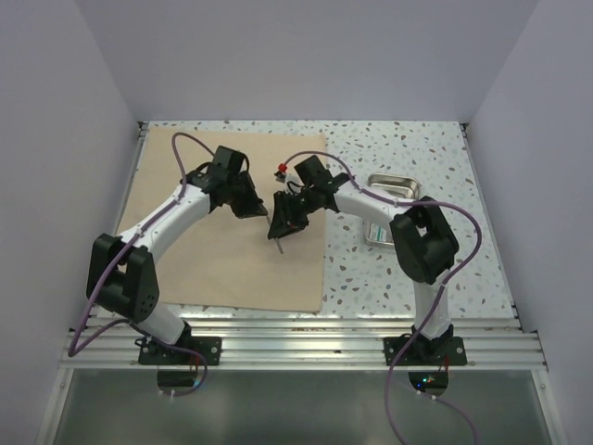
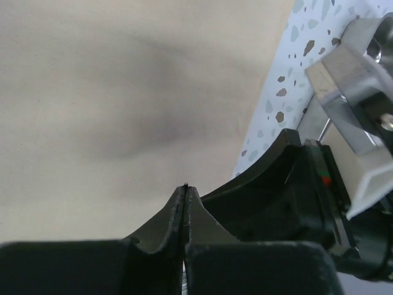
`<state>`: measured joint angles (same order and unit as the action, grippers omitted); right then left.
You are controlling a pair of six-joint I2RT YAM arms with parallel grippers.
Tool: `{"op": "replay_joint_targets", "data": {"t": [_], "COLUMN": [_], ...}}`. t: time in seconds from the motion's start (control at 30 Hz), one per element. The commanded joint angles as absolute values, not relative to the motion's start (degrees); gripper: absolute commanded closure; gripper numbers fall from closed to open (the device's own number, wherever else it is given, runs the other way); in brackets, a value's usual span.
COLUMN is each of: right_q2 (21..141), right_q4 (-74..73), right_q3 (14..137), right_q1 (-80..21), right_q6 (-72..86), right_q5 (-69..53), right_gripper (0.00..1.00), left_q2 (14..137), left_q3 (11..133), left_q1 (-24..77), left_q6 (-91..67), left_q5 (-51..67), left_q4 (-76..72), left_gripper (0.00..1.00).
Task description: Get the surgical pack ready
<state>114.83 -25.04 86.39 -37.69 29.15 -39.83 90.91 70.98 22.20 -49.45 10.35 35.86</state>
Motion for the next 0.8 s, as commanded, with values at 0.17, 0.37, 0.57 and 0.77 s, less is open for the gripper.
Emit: {"op": "replay_joint_targets", "data": {"t": [0.17,0.37,0.57,0.77], "right_q2": [108.64,97.92,95.62,101.59], "right_q4": [-23.81,-36.44,-52.2,-52.74], "right_q3": [79.03,76.2,79.01,77.52], "right_q1": [-36.57,-23.24,-11.36,-7.91], "right_q6": [34.36,29.11,18.91,15.65], "right_q5": [-33.51,-18.25,-0.28,2.46], "right_gripper": [1.0,1.0,1.0,0.95], "left_q2": [86.13,85.34,89.11,96.23], "left_q3": [70.39,72.07,68.83,68.2], "left_q1": [21.53,18.64,18.89,22.31], "left_q6": [-49.22,-43.34,-37.01,-36.13], "left_q5": [14.85,10.9,13.7,18.36], "left_q4": [31.2,35.94,38.85,37.53], "left_gripper": [0.6,0.47,0.55,0.76]}}
